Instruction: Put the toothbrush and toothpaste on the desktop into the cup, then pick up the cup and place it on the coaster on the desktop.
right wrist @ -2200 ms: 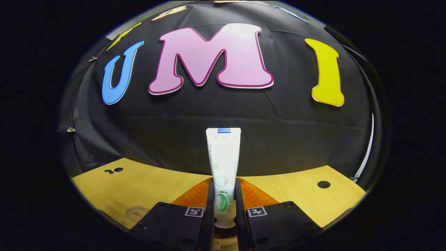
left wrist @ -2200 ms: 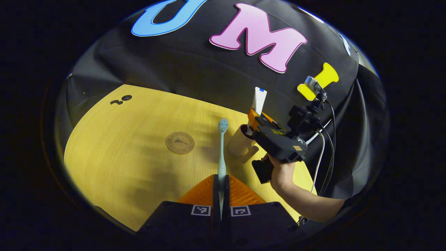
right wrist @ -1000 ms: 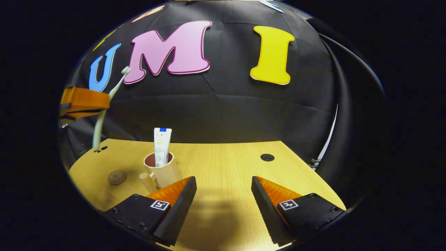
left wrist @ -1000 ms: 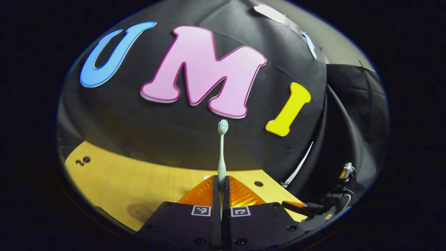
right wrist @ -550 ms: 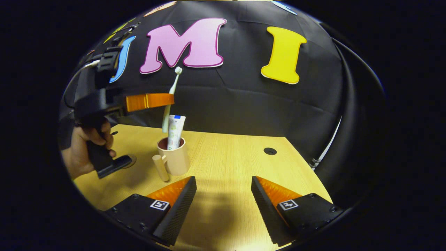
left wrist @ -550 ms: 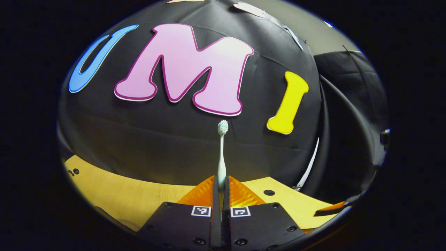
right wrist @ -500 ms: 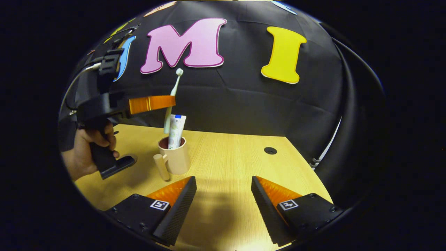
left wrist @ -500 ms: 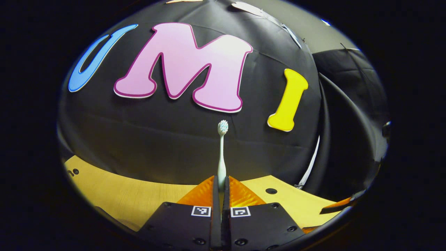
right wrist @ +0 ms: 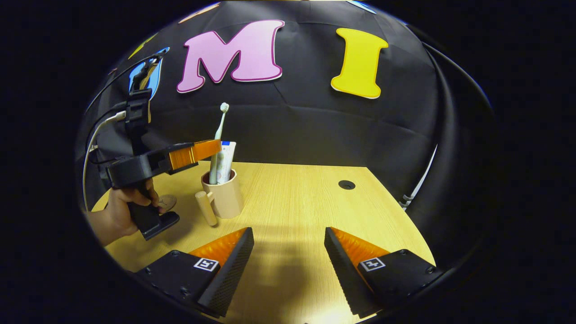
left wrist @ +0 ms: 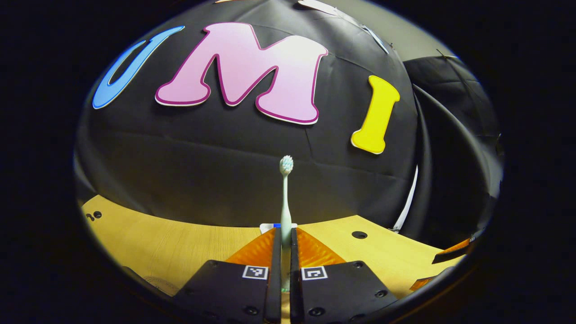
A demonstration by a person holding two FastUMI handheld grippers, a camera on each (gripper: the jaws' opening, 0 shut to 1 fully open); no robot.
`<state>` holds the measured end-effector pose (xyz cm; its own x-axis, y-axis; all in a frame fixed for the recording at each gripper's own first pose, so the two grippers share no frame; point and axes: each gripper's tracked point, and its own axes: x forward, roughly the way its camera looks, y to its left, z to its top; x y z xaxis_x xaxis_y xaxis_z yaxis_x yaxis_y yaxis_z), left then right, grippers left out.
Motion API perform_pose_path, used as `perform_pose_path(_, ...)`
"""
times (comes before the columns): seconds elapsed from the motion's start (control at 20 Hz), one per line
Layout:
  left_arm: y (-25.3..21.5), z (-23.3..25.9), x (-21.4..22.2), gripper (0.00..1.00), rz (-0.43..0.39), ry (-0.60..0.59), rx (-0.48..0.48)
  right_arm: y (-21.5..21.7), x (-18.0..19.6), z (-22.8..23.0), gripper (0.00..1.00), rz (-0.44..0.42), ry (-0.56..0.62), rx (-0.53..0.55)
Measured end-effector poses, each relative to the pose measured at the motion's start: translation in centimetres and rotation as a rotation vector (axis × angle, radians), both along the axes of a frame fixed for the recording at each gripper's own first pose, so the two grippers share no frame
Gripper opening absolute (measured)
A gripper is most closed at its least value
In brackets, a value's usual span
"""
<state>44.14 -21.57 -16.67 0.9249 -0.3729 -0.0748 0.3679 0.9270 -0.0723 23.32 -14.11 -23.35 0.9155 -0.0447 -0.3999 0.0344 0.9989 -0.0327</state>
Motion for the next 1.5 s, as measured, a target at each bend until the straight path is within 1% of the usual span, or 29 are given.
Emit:
perform_pose_path(0.05, -0.1, -0.2, -0.1, 0.13, -0.006, 0.005, 0.005, 0.1, 0.0, 0.1, 0.97, 0.002, -0.004, 0.002)
perform_pose_path(0.1, 0.1, -0.4, -0.2, 0.24, 0.0, 0.005, 0.016, 0.3, 0.1, 0.2, 0.97, 0.006, -0.005, 0.002)
perform_pose_path(0.2, 0.7, -0.6, -0.8, 0.59, 0.009, 0.004, 0.041, 0.7, 0.3, 0.5, 0.97, 0.016, 0.002, 0.006)
perform_pose_path(0.3, 1.9, 0.2, -1.5, 0.94, 0.038, 0.0, 0.047, 1.5, 1.0, 1.6, 0.97, 0.028, -0.013, 0.015)
perform_pose_path(0.4, 3.8, 1.3, -3.2, 0.98, 0.071, -0.001, 0.029, 2.2, 2.2, 3.3, 0.97, 0.046, -0.033, 0.014)
perform_pose_path(0.55, 8.2, 3.0, -7.0, 0.97, 0.142, 0.005, 0.009, 4.0, 4.0, 5.4, 0.97, 0.078, -0.005, 0.05)
perform_pose_path(0.75, 13.9, 4.3, -13.9, 0.97, 0.222, 0.047, 0.002, 6.4, 6.1, 6.4, 0.97, 0.091, 0.1, 0.115)
perform_pose_path(0.85, 16.0, 4.6, -17.6, 0.97, 0.259, 0.086, -0.044, 7.8, 7.1, 6.3, 0.97, 0.097, 0.159, 0.135)
perform_pose_path(0.95, 17.7, 4.6, -21.0, 0.97, 0.298, 0.133, -0.11, 8.9, 8.1, 5.8, 0.98, 0.104, 0.214, 0.14)
perform_pose_path(1.05, 19.3, 4.0, -23.7, 0.97, 0.345, 0.175, -0.144, 10.1, 8.8, 4.4, 0.99, 0.107, 0.299, 0.157)
perform_pose_path(1.2, 21.2, 2.2, -26.8, 0.97, 0.408, 0.235, -0.173, 12.4, 8.8, 1.7, 0.98, 0.093, 0.472, 0.242)
perform_pose_path(1.25, 22.1, 2.0, -27.6, 0.97, 0.428, 0.254, -0.176, 13.6, 8.9, 1.2, 0.98, 0.092, 0.513, 0.281)
perform_pose_path(1.35, 23.7, 1.7, -28.7, 0.97, 0.463, 0.266, -0.192, 13.4, 9.7, -0.3, 0.97, 0.085, 0.564, 0.215)
perform_pose_path(1.5, 25.7, 1.3, -29.7, 0.97, 0.51, 0.275, -0.212, 15.3, 10.3, -2.1, 0.97, 0.091, 0.655, 0.21)
